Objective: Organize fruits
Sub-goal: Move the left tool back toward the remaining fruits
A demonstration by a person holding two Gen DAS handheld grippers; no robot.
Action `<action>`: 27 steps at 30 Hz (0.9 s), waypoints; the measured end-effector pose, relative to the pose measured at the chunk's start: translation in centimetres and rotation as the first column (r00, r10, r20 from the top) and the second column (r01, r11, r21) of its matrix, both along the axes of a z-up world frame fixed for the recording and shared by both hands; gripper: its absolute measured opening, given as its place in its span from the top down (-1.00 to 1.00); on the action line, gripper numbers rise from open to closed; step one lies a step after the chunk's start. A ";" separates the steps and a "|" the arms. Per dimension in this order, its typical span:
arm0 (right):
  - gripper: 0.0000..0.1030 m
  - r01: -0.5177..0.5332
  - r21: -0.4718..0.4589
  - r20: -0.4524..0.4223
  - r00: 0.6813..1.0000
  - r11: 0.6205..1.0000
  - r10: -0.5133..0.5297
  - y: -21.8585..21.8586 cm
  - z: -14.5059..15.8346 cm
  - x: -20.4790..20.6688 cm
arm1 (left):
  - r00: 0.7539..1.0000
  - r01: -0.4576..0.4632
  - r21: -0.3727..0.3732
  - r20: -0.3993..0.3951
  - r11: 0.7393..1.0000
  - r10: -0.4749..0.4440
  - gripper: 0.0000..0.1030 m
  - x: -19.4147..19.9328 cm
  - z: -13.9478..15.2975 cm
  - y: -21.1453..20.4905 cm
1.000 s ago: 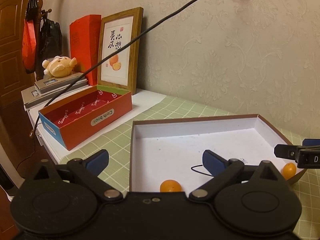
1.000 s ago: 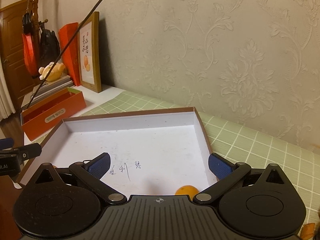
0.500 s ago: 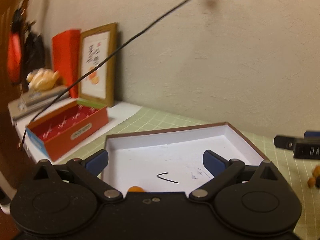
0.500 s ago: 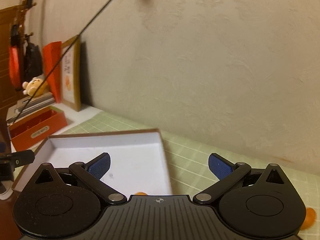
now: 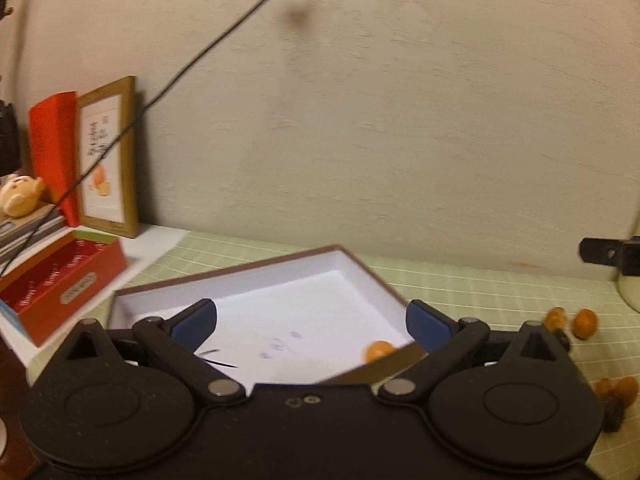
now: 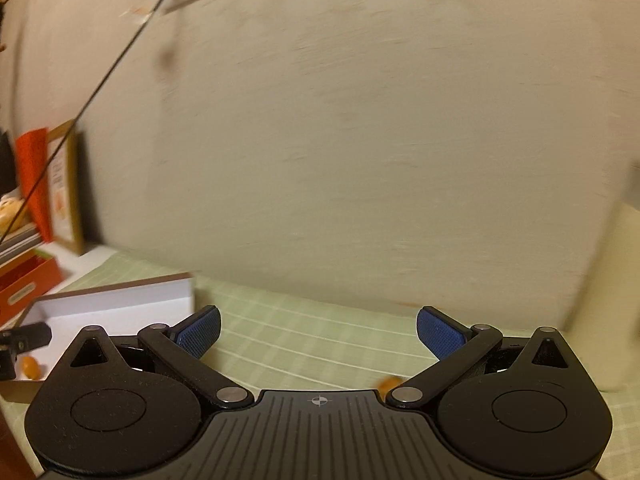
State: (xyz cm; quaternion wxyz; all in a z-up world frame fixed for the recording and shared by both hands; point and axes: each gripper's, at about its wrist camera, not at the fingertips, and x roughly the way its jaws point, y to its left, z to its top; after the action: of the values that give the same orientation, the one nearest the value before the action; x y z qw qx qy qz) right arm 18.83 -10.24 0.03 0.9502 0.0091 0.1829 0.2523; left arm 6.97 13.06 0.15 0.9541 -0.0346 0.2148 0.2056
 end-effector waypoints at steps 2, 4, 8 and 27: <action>-1.00 0.032 0.000 0.002 0.999 0.999 -0.032 -2.0 0.1 -0.4 | 1.000 0.027 -0.001 0.003 1.000 -0.027 -0.85 0.2 0.0 -1.0; -1.00 0.066 -0.007 0.000 0.998 0.998 -0.066 -4.0 -0.1 -0.9 | 0.999 0.053 -0.010 0.001 0.999 -0.053 -0.85 0.5 -0.2 -2.0; -1.00 0.116 -0.016 -0.027 0.993 0.993 -0.117 -7.3 -0.8 -1.9 | 0.992 0.127 -0.044 -0.002 0.991 -0.127 -0.85 1.3 -0.5 -4.3; -1.00 0.266 -0.056 -0.085 0.959 0.962 -0.270 -17.2 -2.4 -4.4 | 0.920 0.358 -0.080 -0.139 0.930 -0.366 -0.45 4.2 -4.5 -14.3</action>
State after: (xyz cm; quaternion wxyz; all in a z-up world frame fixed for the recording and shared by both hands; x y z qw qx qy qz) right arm 14.45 -27.39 -2.32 0.9661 0.0243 0.2289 0.1168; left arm 11.20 -1.20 -4.36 0.9554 -0.0042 0.2946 0.0219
